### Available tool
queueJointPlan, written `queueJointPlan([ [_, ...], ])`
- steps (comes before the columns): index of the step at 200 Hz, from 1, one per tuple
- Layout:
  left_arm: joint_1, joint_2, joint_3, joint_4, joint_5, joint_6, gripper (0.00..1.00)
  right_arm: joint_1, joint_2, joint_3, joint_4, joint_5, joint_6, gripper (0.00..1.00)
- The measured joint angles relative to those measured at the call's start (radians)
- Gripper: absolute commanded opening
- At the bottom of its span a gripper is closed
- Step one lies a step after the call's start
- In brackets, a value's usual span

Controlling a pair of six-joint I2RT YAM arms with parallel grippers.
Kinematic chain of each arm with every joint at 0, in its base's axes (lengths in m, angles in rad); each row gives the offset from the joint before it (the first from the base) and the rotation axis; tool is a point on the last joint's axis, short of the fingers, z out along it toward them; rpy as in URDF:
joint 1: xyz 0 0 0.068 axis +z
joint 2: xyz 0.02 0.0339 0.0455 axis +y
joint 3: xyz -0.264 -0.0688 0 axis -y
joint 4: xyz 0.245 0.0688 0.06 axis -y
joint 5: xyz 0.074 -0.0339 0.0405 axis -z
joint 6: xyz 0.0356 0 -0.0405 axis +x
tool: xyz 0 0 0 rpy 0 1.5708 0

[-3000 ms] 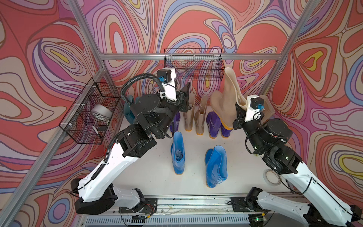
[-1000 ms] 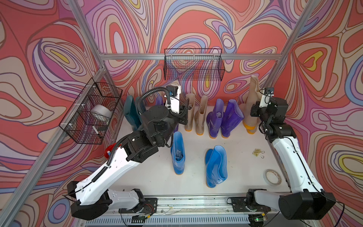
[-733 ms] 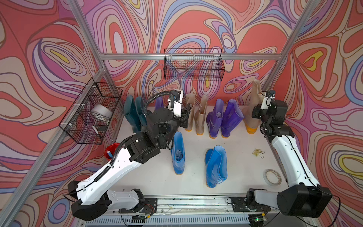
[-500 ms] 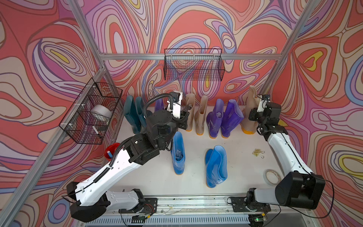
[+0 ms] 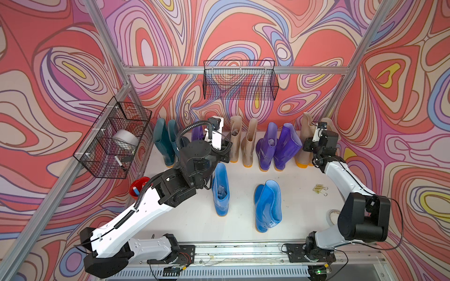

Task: Match and arrange rain boots in pairs
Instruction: Pair a pair of rain boots at the center of the board.

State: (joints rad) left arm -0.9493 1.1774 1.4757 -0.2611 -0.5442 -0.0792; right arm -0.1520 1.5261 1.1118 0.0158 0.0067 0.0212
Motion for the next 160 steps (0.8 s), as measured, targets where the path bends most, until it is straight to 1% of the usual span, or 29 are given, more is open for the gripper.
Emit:
queueJointPlan([
  [30, 0.0, -0.02, -0.046, 0.0, 0.0, -0.011, 0.42, 0.0, 0.064, -0.023, 0.101, 0.0, 0.0, 0.03],
  [62, 0.0, -0.037, -0.064, -0.017, -0.008, -0.026, 0.42, 0.0, 0.128, -0.023, 0.203, 0.0, 0.004, 0.03],
  [110, 0.0, -0.095, -0.106, -0.043, -0.034, -0.038, 0.42, 0.0, 0.168, -0.028, 0.273, 0.005, 0.01, 0.06],
  [136, 0.0, -0.13, -0.136, -0.049, -0.041, -0.05, 0.42, 0.0, 0.169, -0.057, 0.303, 0.005, 0.011, 0.12],
  [160, 0.0, -0.151, -0.153, -0.056, -0.043, -0.059, 0.42, 0.0, 0.169, -0.09, 0.319, 0.002, 0.015, 0.2],
])
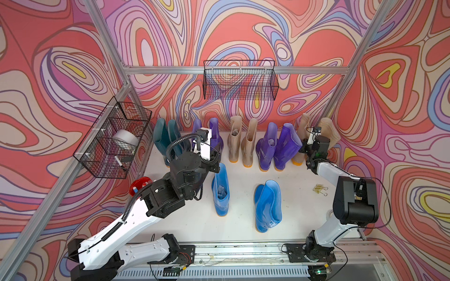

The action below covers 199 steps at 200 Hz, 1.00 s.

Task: Match and arrange rain boots in pairs
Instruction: Pair a pair of rain boots at the center of the board.

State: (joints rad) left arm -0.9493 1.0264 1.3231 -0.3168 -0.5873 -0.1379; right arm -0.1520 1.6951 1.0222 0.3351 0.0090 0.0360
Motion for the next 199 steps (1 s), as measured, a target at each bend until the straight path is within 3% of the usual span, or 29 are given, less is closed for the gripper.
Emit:
queueJointPlan([
  [106, 0.0, -0.059, -0.024, -0.05, -0.002, -0.034, 0.43, 0.0, -0.048, -0.054, -0.082, -0.006, 0.038, 0.67],
  [149, 0.0, -0.08, -0.024, -0.084, -0.009, -0.051, 0.47, 0.0, -0.129, -0.048, -0.219, -0.008, 0.058, 0.79],
  [199, 0.0, -0.101, -0.024, -0.128, -0.009, -0.058, 0.48, 0.0, -0.287, -0.006, -0.399, -0.01, 0.078, 0.85],
])
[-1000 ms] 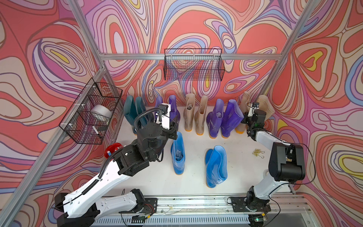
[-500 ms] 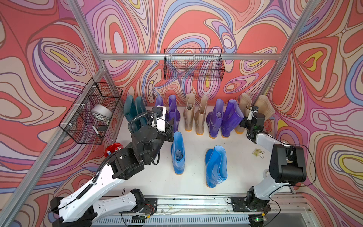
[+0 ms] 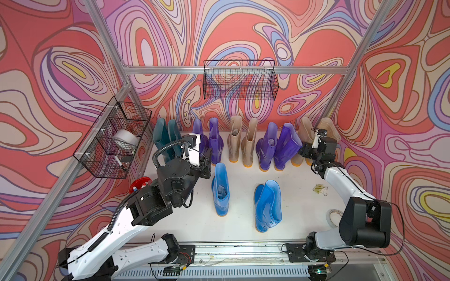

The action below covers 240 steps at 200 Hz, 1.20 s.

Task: Match and arrange rain boots in pairs
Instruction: Pair a pair of rain boots at the center of the board, then pick up the rain boot at the center of the board.

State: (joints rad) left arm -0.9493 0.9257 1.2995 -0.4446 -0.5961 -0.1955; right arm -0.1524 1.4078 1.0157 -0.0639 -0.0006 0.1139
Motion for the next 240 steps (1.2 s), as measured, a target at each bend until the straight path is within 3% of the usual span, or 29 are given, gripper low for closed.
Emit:
queueJointPlan([
  [64, 0.0, -0.005, 0.0, -0.072, 0.005, -0.006, 0.51, 0.0, -0.235, 0.035, -0.296, -0.055, 0.042, 0.89],
  [129, 0.0, -0.013, 0.0, -0.1, 0.037, -0.028, 0.51, 0.001, -0.483, 0.136, -0.693, -0.321, 0.15, 0.89],
  [188, 0.0, 0.015, 0.0, -0.108, 0.046, -0.044, 0.51, 0.067, -0.544, 0.225, -0.995, -0.555, 0.195, 0.9],
  [240, 0.0, 0.022, 0.0, -0.114, 0.044, -0.053, 0.51, 0.108, -0.556, 0.277, -1.127, -0.656, 0.187, 0.9],
])
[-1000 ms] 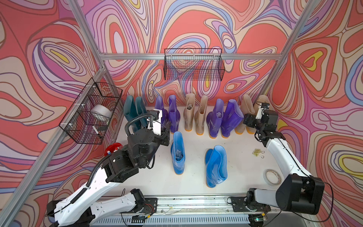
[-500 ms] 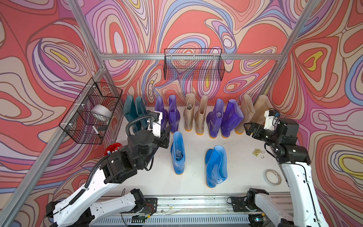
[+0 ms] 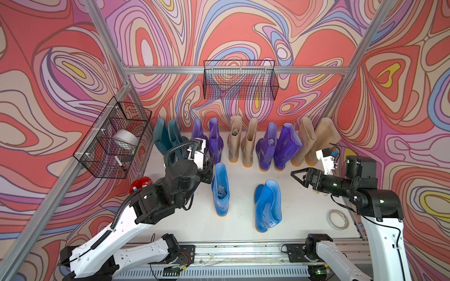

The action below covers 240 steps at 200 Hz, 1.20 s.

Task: Match and arrange rain boots in pairs
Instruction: Pick up the rain boot at the center of the board.

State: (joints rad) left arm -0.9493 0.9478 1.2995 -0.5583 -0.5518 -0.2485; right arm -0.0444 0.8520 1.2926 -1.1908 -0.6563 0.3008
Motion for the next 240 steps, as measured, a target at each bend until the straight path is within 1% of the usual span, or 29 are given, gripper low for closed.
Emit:
queueJointPlan([
  [27, 0.0, 0.004, 0.0, 0.0, -0.007, -0.007, 0.51, 0.05, 0.001, -0.037, -0.019, -0.015, 0.0, 0.9],
  [53, 0.0, 0.016, 0.0, -0.001, -0.013, -0.007, 0.51, 0.143, 0.027, -0.06, -0.013, 0.003, 0.009, 0.89],
  [91, 0.0, 0.028, 0.0, -0.003, -0.019, -0.007, 0.51, 0.345, 0.138, -0.051, 0.053, 0.121, 0.05, 0.88],
  [114, 0.0, 0.028, 0.0, -0.003, -0.025, -0.007, 0.52, 0.41, 0.174, -0.05, 0.064, 0.183, 0.068, 0.88],
  [146, 0.0, 0.028, 0.0, -0.003, -0.037, 0.001, 0.52, 0.469, 0.179, -0.039, 0.06, 0.244, 0.079, 0.87],
  [179, 0.0, 0.029, 0.0, -0.005, -0.045, 0.009, 0.52, 0.594, 0.21, -0.026, 0.062, 0.305, 0.099, 0.83],
  [194, 0.0, 0.029, 0.0, -0.009, -0.045, 0.009, 0.52, 0.635, 0.234, -0.026, 0.063, 0.332, 0.111, 0.77],
  [200, 0.0, 0.029, 0.0, -0.012, -0.045, 0.009, 0.52, 0.643, 0.242, -0.026, 0.063, 0.343, 0.114, 0.73],
  [215, 0.0, 0.029, 0.0, -0.024, -0.045, 0.008, 0.52, 0.651, 0.256, -0.026, 0.063, 0.372, 0.129, 0.5],
  [226, 0.0, 0.029, 0.0, -0.03, -0.047, 0.008, 0.52, 0.653, 0.261, -0.026, 0.065, 0.387, 0.138, 0.36],
  [231, 0.0, 0.028, 0.0, -0.034, -0.049, 0.008, 0.52, 0.653, 0.261, -0.026, 0.066, 0.391, 0.134, 0.31],
  [240, 0.0, 0.026, 0.0, -0.04, -0.051, 0.008, 0.52, 0.654, 0.262, -0.024, 0.068, 0.398, 0.144, 0.26],
])
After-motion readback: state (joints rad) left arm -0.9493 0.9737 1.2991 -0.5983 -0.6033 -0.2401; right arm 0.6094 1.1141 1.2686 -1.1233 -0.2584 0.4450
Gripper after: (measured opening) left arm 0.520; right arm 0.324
